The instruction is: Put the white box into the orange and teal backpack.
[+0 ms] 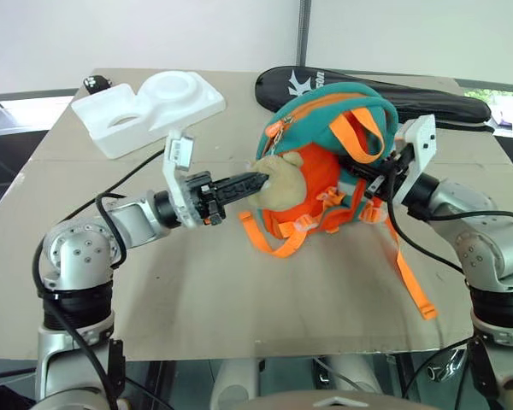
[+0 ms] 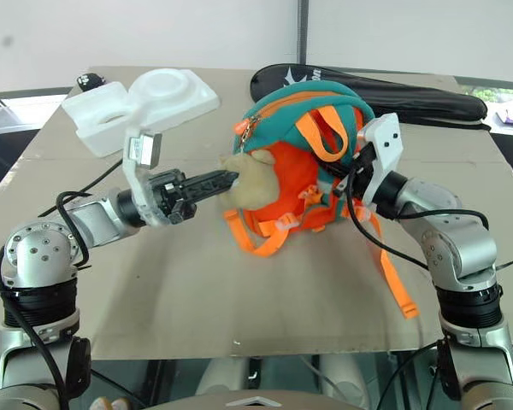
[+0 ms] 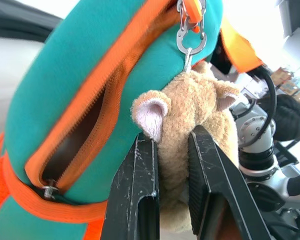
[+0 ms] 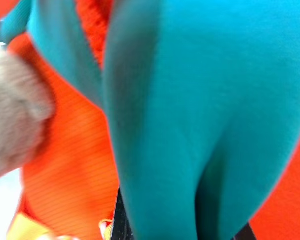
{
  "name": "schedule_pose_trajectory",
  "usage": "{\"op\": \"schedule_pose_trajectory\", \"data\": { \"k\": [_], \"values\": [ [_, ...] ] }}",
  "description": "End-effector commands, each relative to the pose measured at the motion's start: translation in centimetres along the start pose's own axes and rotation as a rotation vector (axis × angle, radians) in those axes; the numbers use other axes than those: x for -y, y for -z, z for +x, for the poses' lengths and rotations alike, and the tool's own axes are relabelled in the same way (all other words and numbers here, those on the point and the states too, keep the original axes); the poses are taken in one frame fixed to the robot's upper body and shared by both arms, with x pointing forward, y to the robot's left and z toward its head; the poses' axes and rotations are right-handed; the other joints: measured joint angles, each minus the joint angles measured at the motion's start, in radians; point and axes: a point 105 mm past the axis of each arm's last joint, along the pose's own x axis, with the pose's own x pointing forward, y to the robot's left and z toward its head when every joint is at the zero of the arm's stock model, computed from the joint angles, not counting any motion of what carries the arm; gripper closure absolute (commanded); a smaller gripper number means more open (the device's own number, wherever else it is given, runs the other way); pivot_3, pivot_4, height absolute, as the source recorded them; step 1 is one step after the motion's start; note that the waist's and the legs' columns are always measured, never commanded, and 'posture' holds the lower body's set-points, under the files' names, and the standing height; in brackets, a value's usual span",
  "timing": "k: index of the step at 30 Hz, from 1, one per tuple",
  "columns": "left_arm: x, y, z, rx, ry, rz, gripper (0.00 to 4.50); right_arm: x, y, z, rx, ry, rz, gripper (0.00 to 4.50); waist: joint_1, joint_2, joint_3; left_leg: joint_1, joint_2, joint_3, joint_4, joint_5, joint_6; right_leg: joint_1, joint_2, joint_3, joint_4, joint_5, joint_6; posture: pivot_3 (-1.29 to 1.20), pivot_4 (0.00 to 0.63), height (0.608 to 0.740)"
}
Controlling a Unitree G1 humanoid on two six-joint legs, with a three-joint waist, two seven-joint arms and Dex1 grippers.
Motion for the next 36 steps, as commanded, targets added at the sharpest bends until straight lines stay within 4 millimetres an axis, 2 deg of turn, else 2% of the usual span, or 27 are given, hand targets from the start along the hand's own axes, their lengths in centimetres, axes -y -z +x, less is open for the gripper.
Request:
{"op": "schedule_pose_trajectory", "data": {
  "k": [1,4,5,6,9,10,12,16,19,22,23,27,28,32,36],
  "values": [
    [0.7,-1.1,-0.9,0.035,0.005,0.100,4.37,2.6,-1.0,-0.8,0.025,0.134,-0.024,4.50,-0.001,0.000,0.000,0.000,0.000,0.000,0.000,0.000,0.000,0.000,0.000,0.000,0.000,0.000,0.000,0.00,0.150,0.740],
    [0.9,-0.7,-1.1,0.018,0.006,0.116,4.37,2.5,-1.3,-0.5,0.027,0.135,-0.025,4.50,-0.003,0.000,0.000,0.000,0.000,0.000,0.000,0.000,0.000,0.000,0.000,0.001,0.000,0.000,0.000,0.00,0.150,0.740],
    [1.1,-0.4,-1.2,0.003,0.021,0.104,3.57,2.3,-1.4,-0.4,0.030,0.127,-0.025,4.50,-0.003,0.000,0.000,0.000,0.000,0.000,0.000,0.000,0.000,0.000,0.000,0.001,0.000,0.000,0.000,0.00,0.150,0.740],
    [1.1,-0.3,-1.2,0.007,0.022,0.092,3.57,2.0,-1.6,-0.3,0.033,0.119,-0.025,4.50,-0.004,0.000,0.000,0.000,0.000,0.000,0.000,0.000,0.000,0.000,0.000,0.001,0.000,0.000,0.000,0.00,0.150,0.740],
    [-0.1,-0.1,-0.9,0.008,-0.058,0.134,2.31,1.3,-1.8,-0.1,0.038,0.086,-0.022,4.50,0.000,0.000,0.000,0.000,0.000,0.000,0.000,0.000,0.000,0.000,0.000,0.000,0.000,0.000,0.000,0.00,0.150,0.740],
    [0.0,0.1,-0.8,0.002,-0.056,0.136,1.99,1.1,-1.7,-0.1,0.037,0.081,-0.021,4.50,0.002,0.000,0.000,0.000,0.000,0.000,0.000,0.000,0.000,0.000,0.000,0.000,0.000,0.000,0.000,0.00,0.150,0.740],
    [0.5,0.6,-0.6,-0.015,-0.021,0.121,1.03,0.9,-1.6,-0.2,0.032,0.071,-0.024,4.50,0.004,0.000,0.000,0.000,0.000,0.000,0.000,0.000,0.000,0.000,0.000,0.000,0.000,0.000,0.000,0.00,0.150,0.740],
    [1.4,1.9,-0.2,-0.058,0.037,0.079,1.03,0.5,-1.9,-0.1,0.038,0.065,-0.030,4.50,0.003,0.000,0.000,0.000,0.000,0.000,0.001,0.000,0.000,0.000,0.000,0.000,0.000,0.000,0.000,0.00,0.150,0.740],
    [1.1,2.1,0.5,-0.058,0.038,0.072,1.03,0.5,-2.1,-0.4,0.041,0.059,-0.027,4.50,0.003,0.000,0.000,0.000,0.000,0.000,0.000,0.000,0.000,0.000,0.000,0.000,0.000,0.000,0.000,0.00,0.150,0.740],
    [1.3,2.1,0.9,-0.050,0.064,0.063,1.77,0.8,-1.4,-0.7,0.022,0.064,-0.028,4.50,0.004,0.000,0.000,0.000,0.000,0.000,0.001,0.000,0.000,0.000,0.000,0.000,0.000,0.000,0.000,0.00,0.150,0.740],
    [1.4,2.2,1.0,-0.049,0.068,0.062,2.38,0.8,-1.3,-0.7,0.019,0.067,-0.030,4.50,0.003,0.000,0.000,0.000,0.000,0.000,0.001,0.000,0.000,0.000,0.000,0.000,0.000,0.000,0.000,0.00,0.150,0.740],
    [1.5,1.7,1.1,-0.026,0.083,0.057,4.19,0.8,-1.3,-0.9,0.024,0.077,-0.021,4.50,0.003,0.000,0.000,0.000,0.000,0.000,0.000,0.000,0.000,0.000,0.000,0.000,0.000,0.000,0.000,0.00,0.150,0.740],
    [1.5,1.6,0.9,-0.020,0.084,0.062,4.48,1.0,-1.3,-1.0,0.022,0.085,-0.023,4.50,0.003,0.000,0.000,0.000,0.000,0.000,0.001,0.000,0.000,0.000,0.000,0.000,0.000,0.000,0.000,0.00,0.150,0.740],
    [1.9,0.6,-0.1,0.026,0.105,0.080,4.48,2.2,-1.2,-1.3,0.024,0.153,-0.018,4.50,0.002,0.000,0.000,0.000,0.000,0.000,0.001,0.000,0.000,0.000,0.000,0.000,0.000,0.000,0.000,0.00,0.150,0.740],
    [2.4,-3.4,-3.1,0.238,0.142,0.003,4.48,4.2,-1.5,-1.3,0.046,0.263,0.007,4.50,0.000,0.000,0.000,0.000,0.000,0.000,0.001,0.000,0.000,0.000,0.000,0.000,0.000,0.000,0.000,0.00,0.150,0.740]
  ]
}}
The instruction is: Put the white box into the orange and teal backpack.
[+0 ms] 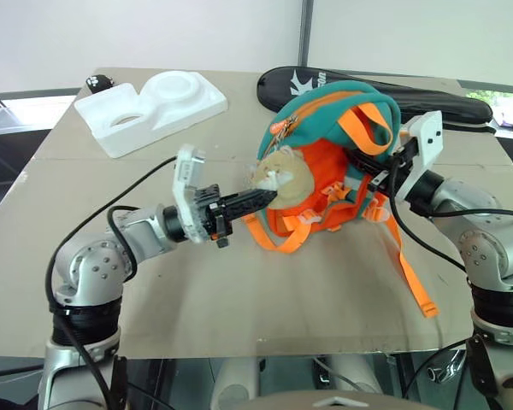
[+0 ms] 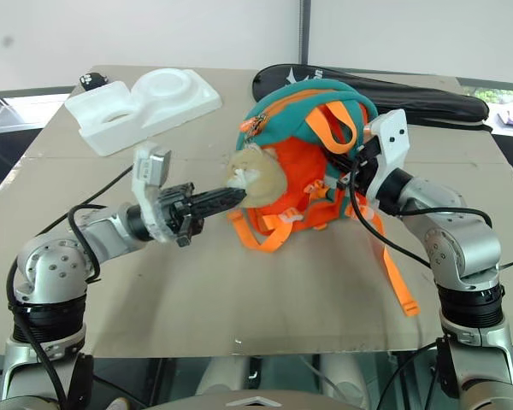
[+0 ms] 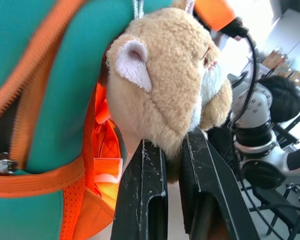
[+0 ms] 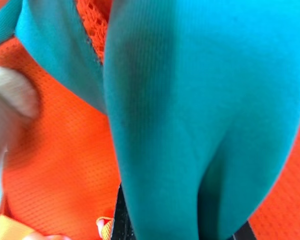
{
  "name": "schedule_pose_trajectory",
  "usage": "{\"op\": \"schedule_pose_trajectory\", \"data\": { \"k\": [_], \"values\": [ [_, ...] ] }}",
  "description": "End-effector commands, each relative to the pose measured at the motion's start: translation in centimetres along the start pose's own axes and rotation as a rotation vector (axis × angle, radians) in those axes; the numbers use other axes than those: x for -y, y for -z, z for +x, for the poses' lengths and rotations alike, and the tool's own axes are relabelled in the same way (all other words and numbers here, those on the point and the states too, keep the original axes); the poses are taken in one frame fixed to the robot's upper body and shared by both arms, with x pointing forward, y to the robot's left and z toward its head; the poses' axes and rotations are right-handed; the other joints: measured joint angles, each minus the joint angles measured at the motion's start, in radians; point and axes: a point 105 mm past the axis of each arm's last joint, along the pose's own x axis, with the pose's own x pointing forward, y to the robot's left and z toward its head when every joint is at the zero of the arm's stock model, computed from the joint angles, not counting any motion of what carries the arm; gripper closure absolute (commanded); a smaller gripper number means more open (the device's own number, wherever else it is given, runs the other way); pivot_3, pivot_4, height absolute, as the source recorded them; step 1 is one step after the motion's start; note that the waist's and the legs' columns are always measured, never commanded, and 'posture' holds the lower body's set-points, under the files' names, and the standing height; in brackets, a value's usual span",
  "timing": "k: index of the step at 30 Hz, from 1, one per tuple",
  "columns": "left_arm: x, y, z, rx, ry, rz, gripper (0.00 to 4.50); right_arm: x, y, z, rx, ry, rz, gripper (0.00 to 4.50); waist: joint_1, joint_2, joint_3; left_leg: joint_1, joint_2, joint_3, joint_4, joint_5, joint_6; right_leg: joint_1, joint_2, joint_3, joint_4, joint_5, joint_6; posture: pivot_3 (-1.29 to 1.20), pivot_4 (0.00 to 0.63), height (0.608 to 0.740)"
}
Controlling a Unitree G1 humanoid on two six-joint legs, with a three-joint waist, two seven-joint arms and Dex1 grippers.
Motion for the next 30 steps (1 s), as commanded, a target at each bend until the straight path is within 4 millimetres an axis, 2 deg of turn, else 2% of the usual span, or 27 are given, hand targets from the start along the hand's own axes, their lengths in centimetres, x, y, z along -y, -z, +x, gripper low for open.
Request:
{"op": "schedule_pose_trajectory", "data": {
  "k": [1,2,3,4,6,8,10,13,15,18,20,23,25,27,30],
  "values": [
    [1.0,-4.4,-2.7,0.203,0.041,-0.040,4.48,3.3,-1.8,-0.7,0.068,0.171,0.003,4.50,0.000,0.000,0.000,0.000,0.000,0.000,0.000,0.000,0.000,0.000,0.000,0.000,0.000,0.000,0.000,0.00,0.150,0.740],
    [1.0,-5.0,-3.4,0.235,0.040,-0.066,4.48,3.7,-1.8,-0.7,0.073,0.189,0.014,4.50,-0.001,0.000,0.000,0.000,0.000,0.000,0.000,0.000,0.000,0.000,0.000,0.000,0.000,0.000,0.000,0.00,0.150,0.740],
    [0.0,-4.9,-4.6,0.246,-0.019,-0.094,4.48,4.5,-2.1,-0.7,0.088,0.231,0.036,4.50,0.000,0.000,0.000,0.000,0.000,0.000,0.000,0.000,0.000,0.000,0.000,0.000,0.000,0.000,0.000,0.00,0.150,0.740],
    [-1.3,-3.7,-5.7,0.214,-0.101,-0.121,4.48,5.2,-2.3,-0.8,0.105,0.273,0.064,4.50,-0.002,0.000,0.000,0.000,0.000,0.000,0.000,0.000,0.000,0.000,0.000,0.000,0.000,0.000,0.000,0.00,0.150,0.740],
    [-3.8,-0.1,-8.1,0.125,-0.281,-0.222,4.48,6.7,-3.0,-1.0,0.150,0.354,0.114,4.50,-0.004,0.001,0.000,0.001,0.000,0.001,0.000,0.000,0.000,0.000,0.000,0.001,0.000,0.000,0.000,0.00,0.150,0.740],
    [-4.5,3.2,-9.9,0.070,-0.362,-0.312,4.48,8.2,-3.8,-1.4,0.200,0.433,0.162,4.50,-0.006,0.001,0.000,0.001,0.000,0.002,-0.001,0.000,0.000,0.000,0.000,0.002,0.000,0.000,0.000,0.00,0.150,0.740],
    [-5.7,5.0,-11.1,0.064,-0.469,-0.316,4.48,9.0,-4.2,-1.8,0.221,0.475,0.188,4.50,0.000,0.001,0.000,0.001,0.000,0.003,-0.002,0.000,0.000,-0.001,-0.001,0.001,0.000,0.000,0.000,0.00,0.150,0.740],
    [-8.7,7.1,-12.8,0.069,-0.687,-0.300,4.48,10.1,-4.6,-2.4,0.243,0.529,0.230,4.50,0.018,0.000,0.000,0.000,0.000,0.000,-0.002,0.000,0.000,-0.001,-0.001,-0.002,0.000,0.000,-0.001,0.00,0.150,0.740],
    [-9.6,7.8,-12.4,0.084,-0.736,-0.285,4.48,10.0,-4.7,-2.5,0.241,0.526,0.221,4.50,0.021,0.000,-0.001,0.001,0.000,0.000,-0.002,0.000,0.000,0.000,-0.001,-0.001,0.000,-0.002,-0.004,0.00,0.150,0.740],
    [-8.7,7.3,-9.2,0.083,-0.623,-0.211,4.48,8.3,-4.6,-1.8,0.214,0.439,0.151,4.50,0.021,0.000,-0.001,0.001,0.000,0.003,-0.001,0.000,0.000,0.000,-0.001,0.001,0.000,-0.002,-0.004,0.00,0.150,0.740],
    [-8.3,6.1,-7.0,0.086,-0.564,-0.114,4.48,6.5,-4.6,-1.2,0.215,0.360,0.109,4.50,0.028,0.000,-0.001,0.000,0.000,0.002,-0.001,0.000,0.000,0.000,-0.001,0.001,0.000,0.000,-0.001,0.00,0.150,0.740],
    [-7.6,3.8,-4.8,0.112,-0.490,0.055,4.48,4.2,-4.4,-1.0,0.193,0.236,0.052,4.50,0.029,0.001,-0.001,-0.001,0.000,0.001,-0.001,0.000,0.000,0.000,-0.001,-0.001,-0.001,0.000,-0.001,0.00,0.150,0.740],
    [-7.8,2.7,-4.4,0.129,-0.501,0.135,4.48,3.1,-3.3,-1.3,0.145,0.167,0.016,4.50,0.027,0.001,-0.001,-0.001,0.000,0.001,-0.001,0.000,0.000,0.000,-0.001,0.000,-0.001,0.000,-0.001,0.00,0.150,0.740],
    [-7.6,2.4,-4.4,0.128,-0.470,0.161,4.48,3.4,-2.5,-1.9,0.116,0.166,0.001,4.50,0.025,0.001,-0.001,-0.001,0.000,0.001,-0.001,0.000,0.000,0.000,-0.001,0.000,-0.001,0.000,-0.001,0.00,0.150,0.740],
    [-7.2,3.6,-5.0,0.035,-0.441,0.225,3.29,3.5,-1.4,-3.3,0.057,0.145,-0.053,3.39,0.016,0.001,-0.001,0.000,0.000,0.003,-0.002,0.000,0.000,0.000,-0.001,0.001,-0.001,0.000,0.000,0.00,0.150,0.740]
  ]
}}
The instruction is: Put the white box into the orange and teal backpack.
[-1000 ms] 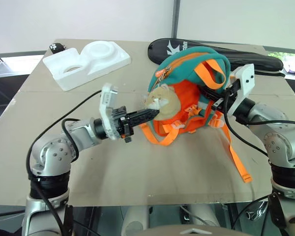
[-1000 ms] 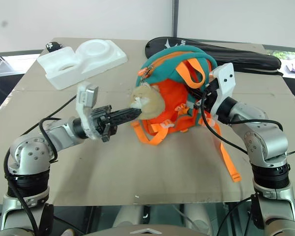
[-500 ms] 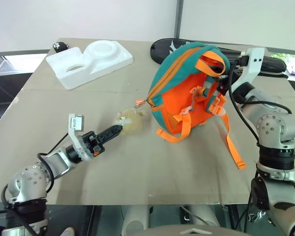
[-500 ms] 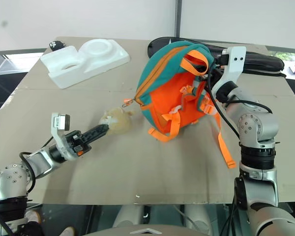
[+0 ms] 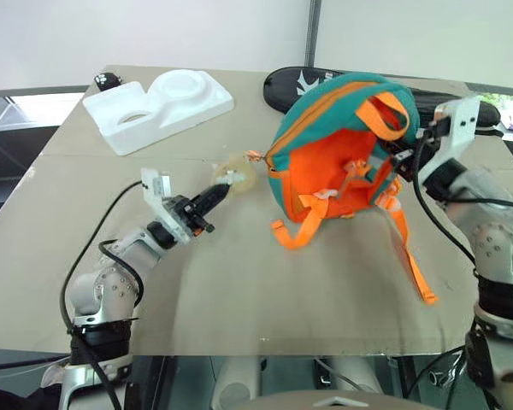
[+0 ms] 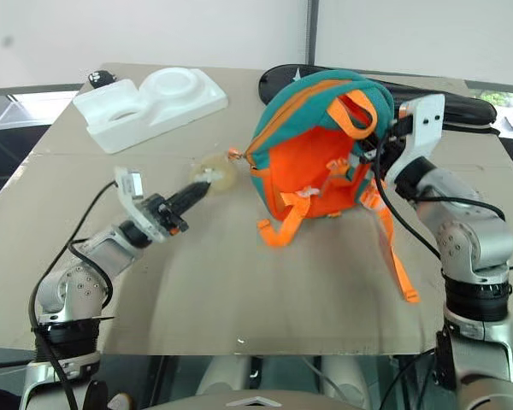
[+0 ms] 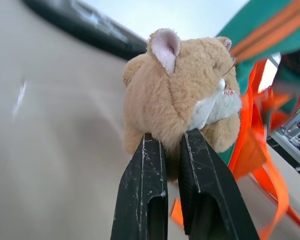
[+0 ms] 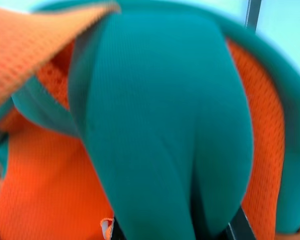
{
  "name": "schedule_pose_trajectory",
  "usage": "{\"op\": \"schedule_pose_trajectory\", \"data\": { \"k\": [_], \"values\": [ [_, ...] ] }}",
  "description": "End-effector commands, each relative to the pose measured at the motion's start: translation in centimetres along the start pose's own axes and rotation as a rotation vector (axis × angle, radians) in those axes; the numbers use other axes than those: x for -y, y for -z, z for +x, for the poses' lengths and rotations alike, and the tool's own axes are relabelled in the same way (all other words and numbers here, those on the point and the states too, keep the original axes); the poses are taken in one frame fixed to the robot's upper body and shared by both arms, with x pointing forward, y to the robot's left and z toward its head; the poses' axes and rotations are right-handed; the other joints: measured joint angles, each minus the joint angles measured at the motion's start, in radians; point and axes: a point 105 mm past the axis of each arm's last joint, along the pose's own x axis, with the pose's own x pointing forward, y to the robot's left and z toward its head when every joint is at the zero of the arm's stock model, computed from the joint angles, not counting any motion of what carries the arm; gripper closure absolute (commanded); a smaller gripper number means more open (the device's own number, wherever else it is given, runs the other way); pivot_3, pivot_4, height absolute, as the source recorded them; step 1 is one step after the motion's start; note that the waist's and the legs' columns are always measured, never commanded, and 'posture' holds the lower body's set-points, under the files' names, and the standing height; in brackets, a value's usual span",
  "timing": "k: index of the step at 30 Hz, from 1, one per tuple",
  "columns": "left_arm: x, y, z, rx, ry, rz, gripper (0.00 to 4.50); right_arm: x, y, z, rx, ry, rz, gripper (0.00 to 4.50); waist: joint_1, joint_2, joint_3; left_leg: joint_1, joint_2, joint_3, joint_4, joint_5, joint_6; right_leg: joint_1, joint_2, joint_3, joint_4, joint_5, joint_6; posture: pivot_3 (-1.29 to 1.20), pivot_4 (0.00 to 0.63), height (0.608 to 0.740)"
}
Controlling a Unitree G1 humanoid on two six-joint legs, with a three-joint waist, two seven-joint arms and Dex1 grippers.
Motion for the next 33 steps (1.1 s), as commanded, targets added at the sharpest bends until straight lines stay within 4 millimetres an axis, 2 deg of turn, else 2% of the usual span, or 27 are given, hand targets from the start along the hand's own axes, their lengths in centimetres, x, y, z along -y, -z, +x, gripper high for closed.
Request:
{"op": "schedule_pose_trajectory", "data": {
  "k": [1,3,6,7,10,14,16,20,27,33],
  "values": [
    [0.1,0.0,-1.4,-0.027,0.024,0.099,2.84,0.6,-1.1,-2.2,0.013,-0.025,-0.120,2.99,-0.005,0.000,0.000,0.000,0.000,0.000,0.000,0.000,0.000,0.000,0.000,0.000,0.000,0.000,0.000,0.00,0.150,0.740],
    [-0.1,0.1,-2.4,-0.048,0.023,0.135,1.83,1.0,-0.8,-4.2,-0.022,-0.055,-0.123,1.95,-0.004,0.000,0.000,0.000,0.000,0.000,-0.001,0.000,0.000,0.000,0.000,0.000,0.000,0.000,0.000,0.00,0.150,0.740],
    [0.7,0.1,-3.9,-0.083,0.048,0.170,0.36,0.7,-0.3,-7.6,-0.091,-0.155,-0.129,0.44,0.004,0.000,0.000,0.000,0.000,-0.001,-0.002,0.000,0.000,0.000,0.000,-0.001,-0.001,0.000,0.000,0.00,0.150,0.740],
    [0.8,0.2,-4.2,-0.093,0.052,0.179,0.00,0.6,-0.3,-8.2,-0.098,-0.172,-0.133,0.02,0.006,0.000,0.000,0.000,0.000,0.000,-0.002,0.000,0.000,0.000,0.000,-0.001,-0.002,0.000,0.000,0.00,0.150,0.740],
    [1.2,0.0,-4.9,-0.102,0.029,0.197,0.00,0.4,0.3,-10.3,-0.144,-0.237,-0.130,0.02,0.007,0.000,0.000,0.001,0.000,0.000,-0.002,0.000,0.000,0.000,0.000,0.000,-0.001,-0.001,-0.001,0.00,0.150,0.740],
    [2.4,1.5,-6.5,-0.189,0.030,0.226,0.00,1.7,1.0,-12.4,-0.195,-0.209,-0.163,0.02,0.003,0.000,0.000,0.004,0.001,0.001,-0.001,0.000,0.000,0.003,0.000,0.001,-0.001,-0.003,-0.004,0.00,0.150,0.740],
    [2.4,2.0,-7.2,-0.219,0.019,0.236,0.00,2.3,1.0,-12.7,-0.198,-0.181,-0.173,0.02,-0.003,0.000,0.000,0.007,0.002,0.004,-0.001,0.000,0.000,0.003,0.000,0.002,-0.001,-0.003,-0.004,0.00,0.150,0.740],
    [2.5,2.2,-8.3,-0.232,0.019,0.264,0.00,1.9,2.0,-14.1,-0.264,-0.211,-0.166,0.02,-0.003,0.000,0.000,0.008,0.003,0.004,-0.002,0.000,0.000,0.003,0.001,0.002,0.000,-0.003,-0.004,0.00,0.150,0.740],
    [1.8,2.1,-10.8,-0.272,-0.050,0.315,0.00,3.0,4.7,-18.5,-0.391,-0.168,-0.164,0.02,0.005,0.000,0.000,0.008,0.002,0.006,-0.003,0.000,0.000,0.003,0.000,0.003,-0.002,-0.003,-0.004,0.00,0.150,0.740],
    [1.8,2.6,-11.6,-0.301,-0.065,0.275,0.00,3.8,6.3,-19.8,-0.458,-0.167,-0.176,0.02,0.005,0.000,0.000,0.011,0.003,0.006,-0.003,0.000,0.000,0.003,0.000,0.004,-0.001,-0.005,0.000,0.00,0.150,0.740]
  ]
}}
